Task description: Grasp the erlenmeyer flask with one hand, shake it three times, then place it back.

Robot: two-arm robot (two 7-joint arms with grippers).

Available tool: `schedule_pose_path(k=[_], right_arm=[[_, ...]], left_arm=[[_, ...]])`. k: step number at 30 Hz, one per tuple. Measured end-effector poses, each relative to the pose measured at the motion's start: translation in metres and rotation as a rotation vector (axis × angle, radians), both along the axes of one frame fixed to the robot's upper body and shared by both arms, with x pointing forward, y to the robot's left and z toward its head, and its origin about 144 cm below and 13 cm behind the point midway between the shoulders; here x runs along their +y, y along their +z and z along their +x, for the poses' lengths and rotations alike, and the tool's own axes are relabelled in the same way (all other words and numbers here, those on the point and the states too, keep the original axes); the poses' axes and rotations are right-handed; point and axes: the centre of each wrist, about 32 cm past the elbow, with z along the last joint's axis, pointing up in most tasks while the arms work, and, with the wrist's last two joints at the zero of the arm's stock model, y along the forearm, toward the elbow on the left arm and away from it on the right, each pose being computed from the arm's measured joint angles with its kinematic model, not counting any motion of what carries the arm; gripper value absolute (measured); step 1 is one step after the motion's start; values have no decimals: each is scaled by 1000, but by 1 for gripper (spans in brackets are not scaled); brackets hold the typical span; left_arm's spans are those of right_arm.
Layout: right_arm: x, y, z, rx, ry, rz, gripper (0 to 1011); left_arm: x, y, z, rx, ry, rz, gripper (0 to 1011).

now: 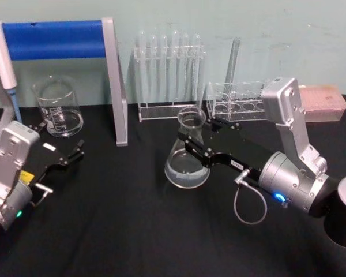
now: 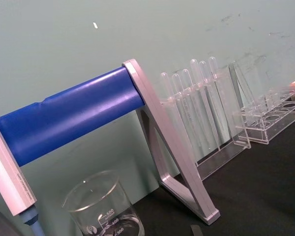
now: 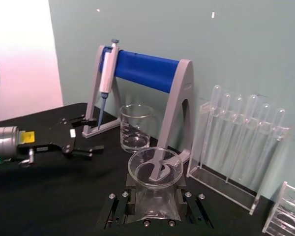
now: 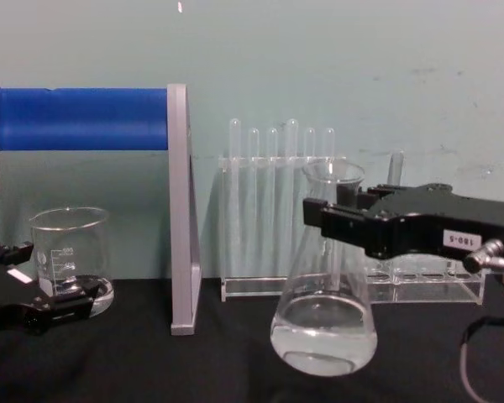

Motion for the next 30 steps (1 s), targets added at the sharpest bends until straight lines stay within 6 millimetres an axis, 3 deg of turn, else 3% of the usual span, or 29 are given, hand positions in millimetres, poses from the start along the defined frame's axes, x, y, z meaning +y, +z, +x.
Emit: schedule_pose_path(k=[30], right_arm=[[-18, -32, 20, 28, 242, -21, 453]], left_arm=[[0, 0, 0, 0, 0, 0, 1001]])
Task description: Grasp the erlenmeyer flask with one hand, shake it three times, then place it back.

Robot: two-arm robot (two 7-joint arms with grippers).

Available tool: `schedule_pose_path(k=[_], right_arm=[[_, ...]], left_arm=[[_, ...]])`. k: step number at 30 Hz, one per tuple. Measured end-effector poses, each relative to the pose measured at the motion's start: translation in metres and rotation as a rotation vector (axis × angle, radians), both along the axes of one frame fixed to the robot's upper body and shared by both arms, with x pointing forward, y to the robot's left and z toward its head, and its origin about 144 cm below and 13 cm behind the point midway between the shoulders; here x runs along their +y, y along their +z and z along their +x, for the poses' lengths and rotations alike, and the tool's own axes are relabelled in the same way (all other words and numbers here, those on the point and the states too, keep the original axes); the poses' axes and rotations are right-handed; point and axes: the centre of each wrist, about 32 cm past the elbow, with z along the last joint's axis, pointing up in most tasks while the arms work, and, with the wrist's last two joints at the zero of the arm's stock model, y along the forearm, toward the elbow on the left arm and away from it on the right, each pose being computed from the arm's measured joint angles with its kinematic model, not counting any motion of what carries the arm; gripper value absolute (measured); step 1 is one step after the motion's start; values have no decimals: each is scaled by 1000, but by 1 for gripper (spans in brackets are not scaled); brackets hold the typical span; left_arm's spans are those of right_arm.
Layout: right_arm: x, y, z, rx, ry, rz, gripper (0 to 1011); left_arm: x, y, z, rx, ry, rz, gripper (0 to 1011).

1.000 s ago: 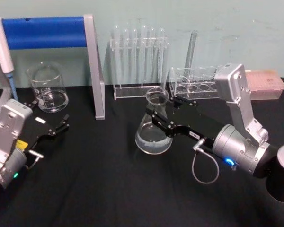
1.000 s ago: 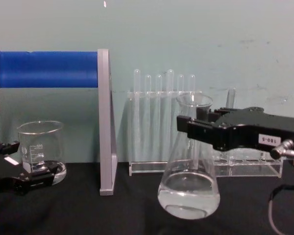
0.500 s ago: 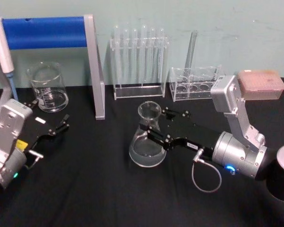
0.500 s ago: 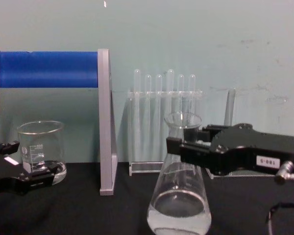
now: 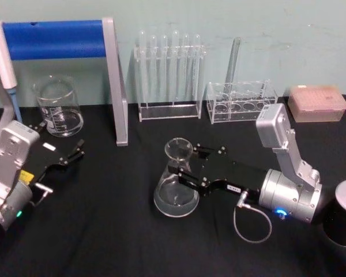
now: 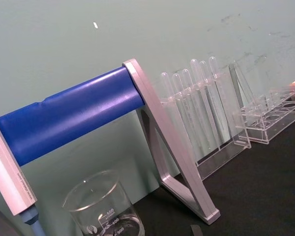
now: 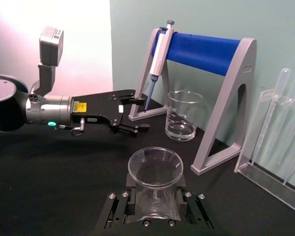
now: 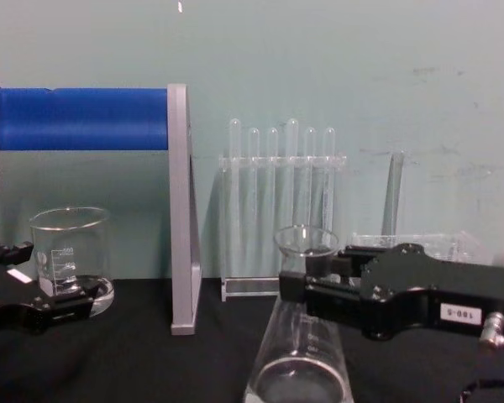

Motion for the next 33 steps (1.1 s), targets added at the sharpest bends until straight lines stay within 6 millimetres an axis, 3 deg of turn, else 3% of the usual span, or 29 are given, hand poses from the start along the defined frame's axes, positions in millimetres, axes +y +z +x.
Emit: schedule_pose_path(k=[33], right_arm=[[0, -21, 15, 39, 34, -1, 453]], left_arm=[[0, 0, 0, 0, 0, 0, 1001]])
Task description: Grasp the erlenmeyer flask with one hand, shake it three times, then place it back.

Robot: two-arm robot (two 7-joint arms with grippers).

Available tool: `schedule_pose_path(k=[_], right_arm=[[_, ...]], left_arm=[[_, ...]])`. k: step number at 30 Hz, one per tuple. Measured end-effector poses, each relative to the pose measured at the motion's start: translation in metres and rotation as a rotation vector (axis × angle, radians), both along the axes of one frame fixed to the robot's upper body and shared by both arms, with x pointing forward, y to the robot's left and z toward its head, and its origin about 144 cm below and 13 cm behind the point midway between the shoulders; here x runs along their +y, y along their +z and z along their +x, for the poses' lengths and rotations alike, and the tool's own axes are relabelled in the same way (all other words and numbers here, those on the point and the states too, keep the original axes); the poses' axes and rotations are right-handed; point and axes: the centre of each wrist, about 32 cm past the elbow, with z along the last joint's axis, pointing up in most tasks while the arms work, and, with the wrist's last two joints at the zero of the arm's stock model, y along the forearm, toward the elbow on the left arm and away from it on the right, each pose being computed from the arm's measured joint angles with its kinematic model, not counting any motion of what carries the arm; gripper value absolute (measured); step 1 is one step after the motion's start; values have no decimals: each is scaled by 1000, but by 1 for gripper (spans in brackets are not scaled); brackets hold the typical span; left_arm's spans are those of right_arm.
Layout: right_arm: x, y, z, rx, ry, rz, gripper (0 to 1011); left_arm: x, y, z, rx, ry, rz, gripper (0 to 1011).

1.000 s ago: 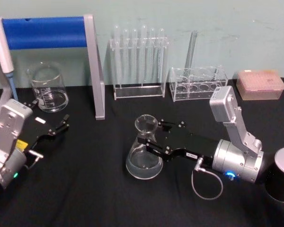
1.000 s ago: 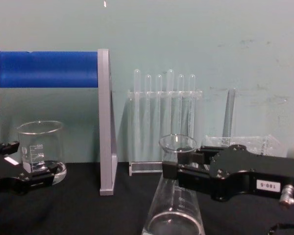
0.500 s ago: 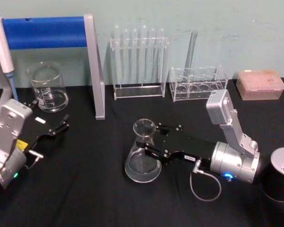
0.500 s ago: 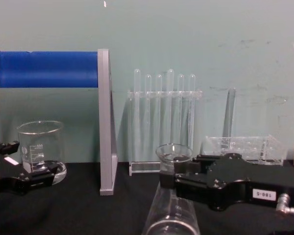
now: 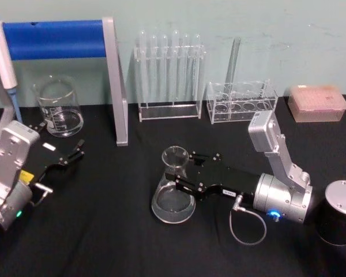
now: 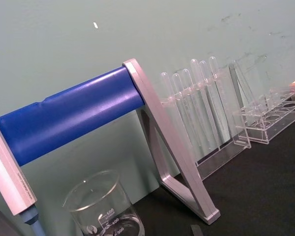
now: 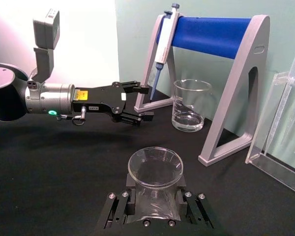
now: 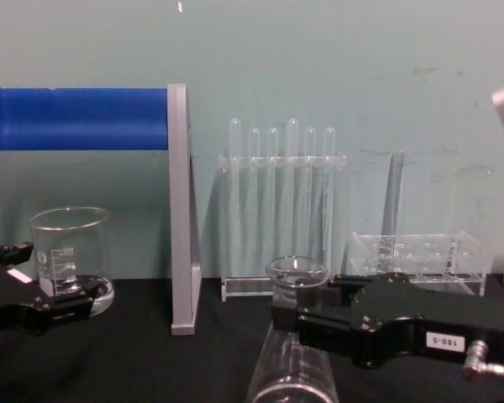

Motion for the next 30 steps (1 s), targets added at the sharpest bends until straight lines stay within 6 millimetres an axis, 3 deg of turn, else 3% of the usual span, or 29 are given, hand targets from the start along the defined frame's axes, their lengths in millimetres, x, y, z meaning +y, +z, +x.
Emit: schedule_pose_path(k=[30], right_arm=[[1, -5, -4, 24, -22, -7, 453]], left_arm=[[0, 0, 0, 0, 0, 0, 1001]])
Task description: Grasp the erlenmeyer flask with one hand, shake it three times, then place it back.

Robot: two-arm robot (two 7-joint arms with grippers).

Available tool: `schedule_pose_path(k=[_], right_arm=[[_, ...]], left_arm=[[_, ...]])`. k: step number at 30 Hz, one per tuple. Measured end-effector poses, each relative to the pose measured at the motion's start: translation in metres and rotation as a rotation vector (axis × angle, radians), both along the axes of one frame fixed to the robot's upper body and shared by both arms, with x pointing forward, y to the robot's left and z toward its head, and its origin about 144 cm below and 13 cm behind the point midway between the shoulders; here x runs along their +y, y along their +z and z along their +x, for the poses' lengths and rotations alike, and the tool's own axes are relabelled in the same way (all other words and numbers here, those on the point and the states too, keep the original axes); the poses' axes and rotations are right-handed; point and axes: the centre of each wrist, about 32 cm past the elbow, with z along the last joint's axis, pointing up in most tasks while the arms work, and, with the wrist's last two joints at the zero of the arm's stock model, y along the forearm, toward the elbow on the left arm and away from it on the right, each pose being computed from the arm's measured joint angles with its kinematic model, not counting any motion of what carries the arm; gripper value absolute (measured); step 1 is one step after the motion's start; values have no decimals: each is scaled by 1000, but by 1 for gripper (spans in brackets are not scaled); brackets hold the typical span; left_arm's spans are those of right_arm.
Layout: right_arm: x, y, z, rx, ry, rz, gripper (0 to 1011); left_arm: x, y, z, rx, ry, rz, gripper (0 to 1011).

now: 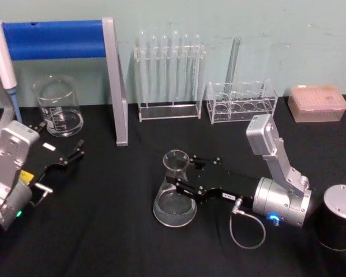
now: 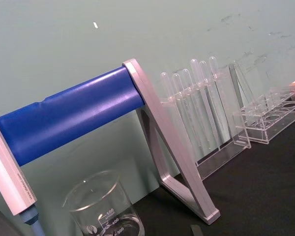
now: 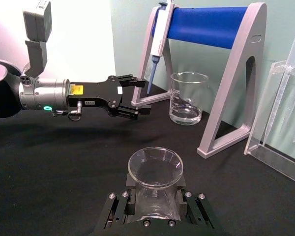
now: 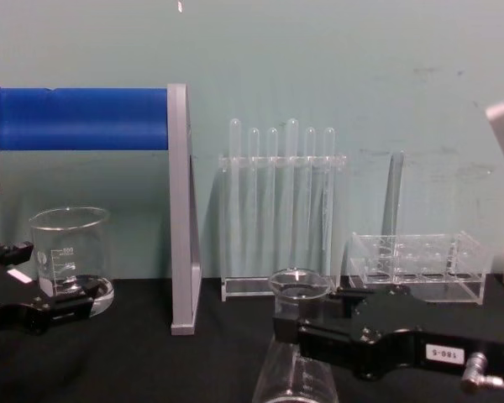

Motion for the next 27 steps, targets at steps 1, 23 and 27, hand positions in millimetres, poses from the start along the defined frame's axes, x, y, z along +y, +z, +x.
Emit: schedule_pose_path(k=[1, 23, 27], right_arm=[[0, 0, -1, 0, -1, -1, 453], [-1, 0, -1, 2, -3, 0, 453], [-1, 0, -1, 2, -3, 0, 453]], left_arm=[[0, 0, 0, 0, 0, 0, 1001], [0, 0, 0, 0, 0, 0, 1001], [0, 0, 0, 0, 0, 0, 1001]])
